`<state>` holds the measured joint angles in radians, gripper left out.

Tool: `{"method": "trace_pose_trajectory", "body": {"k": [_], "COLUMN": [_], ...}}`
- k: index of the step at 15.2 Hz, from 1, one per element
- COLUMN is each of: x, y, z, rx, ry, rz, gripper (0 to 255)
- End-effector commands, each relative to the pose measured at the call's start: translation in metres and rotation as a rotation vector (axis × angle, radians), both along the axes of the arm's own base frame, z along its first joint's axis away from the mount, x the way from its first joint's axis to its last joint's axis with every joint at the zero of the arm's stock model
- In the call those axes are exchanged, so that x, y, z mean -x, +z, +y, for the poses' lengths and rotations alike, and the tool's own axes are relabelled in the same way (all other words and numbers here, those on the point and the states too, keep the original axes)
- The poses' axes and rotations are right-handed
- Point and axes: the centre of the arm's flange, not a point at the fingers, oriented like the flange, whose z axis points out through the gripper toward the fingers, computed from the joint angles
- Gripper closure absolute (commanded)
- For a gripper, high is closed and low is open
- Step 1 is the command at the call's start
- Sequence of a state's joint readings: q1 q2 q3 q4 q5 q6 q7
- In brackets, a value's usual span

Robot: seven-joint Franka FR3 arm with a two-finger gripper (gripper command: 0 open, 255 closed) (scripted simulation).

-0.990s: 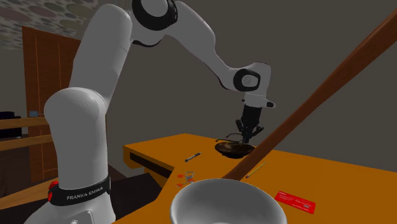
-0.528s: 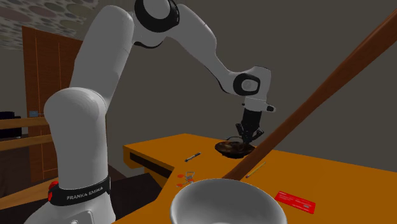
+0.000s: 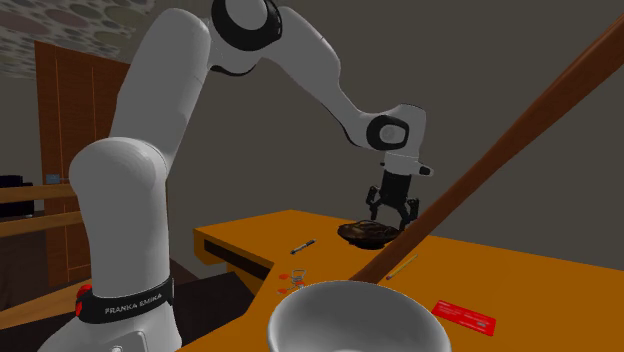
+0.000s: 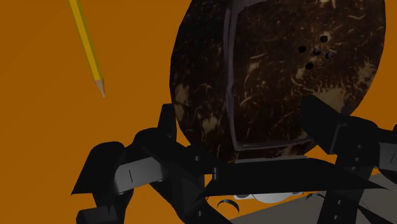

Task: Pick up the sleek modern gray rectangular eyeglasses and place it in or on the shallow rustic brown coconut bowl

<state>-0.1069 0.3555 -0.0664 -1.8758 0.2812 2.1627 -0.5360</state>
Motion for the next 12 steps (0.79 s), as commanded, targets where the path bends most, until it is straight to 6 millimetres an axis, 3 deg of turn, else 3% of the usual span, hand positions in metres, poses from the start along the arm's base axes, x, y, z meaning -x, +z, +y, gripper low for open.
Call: {"method": "trace_pose_trajectory", "body": {"k": [1, 4, 12], "x": [0.000, -0.001, -0.001], "y": [0.013, 0.049, 0.049], "z": [-0.003, -0.011, -0.011], "rx": [0.000, 0.000, 0.000], "ry": [0.000, 0.000, 0.000], "rz": [0.000, 0.000, 0.000], "gripper": [0, 0, 0]}}
